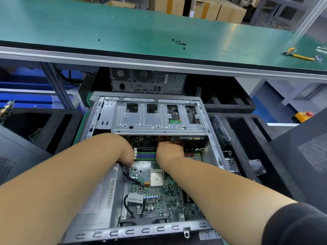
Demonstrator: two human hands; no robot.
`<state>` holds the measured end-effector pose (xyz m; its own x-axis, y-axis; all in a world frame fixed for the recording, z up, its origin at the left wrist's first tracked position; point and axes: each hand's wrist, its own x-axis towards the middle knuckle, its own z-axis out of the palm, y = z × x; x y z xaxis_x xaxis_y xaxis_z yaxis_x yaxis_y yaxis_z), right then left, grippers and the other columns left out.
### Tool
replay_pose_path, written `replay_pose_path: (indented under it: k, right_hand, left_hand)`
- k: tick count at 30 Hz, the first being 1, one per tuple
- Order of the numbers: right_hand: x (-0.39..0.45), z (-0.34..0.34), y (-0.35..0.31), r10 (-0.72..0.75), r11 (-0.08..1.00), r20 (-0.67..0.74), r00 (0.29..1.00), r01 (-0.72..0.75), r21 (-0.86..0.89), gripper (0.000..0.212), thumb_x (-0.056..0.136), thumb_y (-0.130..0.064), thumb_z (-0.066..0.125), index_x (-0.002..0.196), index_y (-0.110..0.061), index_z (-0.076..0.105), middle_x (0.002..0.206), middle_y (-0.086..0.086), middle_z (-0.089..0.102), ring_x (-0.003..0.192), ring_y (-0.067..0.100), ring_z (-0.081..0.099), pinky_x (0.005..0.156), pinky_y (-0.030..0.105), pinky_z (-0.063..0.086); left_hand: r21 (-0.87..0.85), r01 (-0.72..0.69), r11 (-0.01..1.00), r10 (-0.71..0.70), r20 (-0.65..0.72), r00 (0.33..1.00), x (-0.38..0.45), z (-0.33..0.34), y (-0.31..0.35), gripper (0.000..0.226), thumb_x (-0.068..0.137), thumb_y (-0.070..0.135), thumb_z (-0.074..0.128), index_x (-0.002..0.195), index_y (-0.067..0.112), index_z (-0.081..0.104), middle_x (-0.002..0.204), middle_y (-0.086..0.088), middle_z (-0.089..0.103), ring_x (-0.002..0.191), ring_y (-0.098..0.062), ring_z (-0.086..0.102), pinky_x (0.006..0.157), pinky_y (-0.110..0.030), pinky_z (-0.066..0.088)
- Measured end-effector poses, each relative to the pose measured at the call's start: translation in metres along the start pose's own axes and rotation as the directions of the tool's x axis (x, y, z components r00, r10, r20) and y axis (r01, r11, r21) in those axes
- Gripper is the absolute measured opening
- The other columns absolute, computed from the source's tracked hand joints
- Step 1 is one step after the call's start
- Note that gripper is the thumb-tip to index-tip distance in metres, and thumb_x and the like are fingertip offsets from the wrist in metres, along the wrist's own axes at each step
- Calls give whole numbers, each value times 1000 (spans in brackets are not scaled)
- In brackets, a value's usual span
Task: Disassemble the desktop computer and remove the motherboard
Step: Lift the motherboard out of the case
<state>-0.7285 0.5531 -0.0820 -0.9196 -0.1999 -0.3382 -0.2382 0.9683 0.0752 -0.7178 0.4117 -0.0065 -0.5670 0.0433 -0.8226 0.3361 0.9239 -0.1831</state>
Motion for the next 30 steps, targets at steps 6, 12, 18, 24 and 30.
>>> replay_pose_path:
  k: [6,12,18,24,30]
  right_hand:
    - [8,-2,0,-31,999,39,999,30,44,21,91,-7,50,111,-2,56,72,5,38,76,28,48,65,37,39]
    - [17,-7,3,-2,995,137,991,-12,96,29,97,-15,46,122,-8,58,70,4,39,97,31,58,78,38,38]
    - [8,-9,-7,105,994,186,977,-109,12,56,91,-3,47,145,2,30,135,16,49,122,38,48,90,47,43]
    - [-44,-18,1,48,999,112,993,-50,12,65,87,-17,59,140,-1,25,135,21,38,124,36,40,97,45,40]
    - [-86,-33,15,-361,932,565,742,273,237,26,96,-16,51,117,-10,65,114,10,67,90,23,57,69,26,41]
  left_hand:
    - [-38,-10,999,3,-188,982,-17,-6,7,35,98,28,39,118,10,61,100,-5,57,77,-17,54,66,-22,42]
    - [125,-13,992,62,-394,917,-19,21,26,37,90,36,50,124,22,55,122,-5,49,114,-26,43,91,-39,36]
    - [137,-170,976,208,-346,915,-18,29,40,23,86,21,53,105,25,64,103,3,64,93,-20,60,70,-34,49]
    - [130,-167,977,202,-342,918,-14,24,45,21,90,26,53,107,20,64,98,0,65,81,-21,56,64,-32,45]
    - [21,-323,946,320,-223,921,-15,27,55,26,90,32,58,110,19,66,106,-2,66,88,-21,55,72,-31,42]
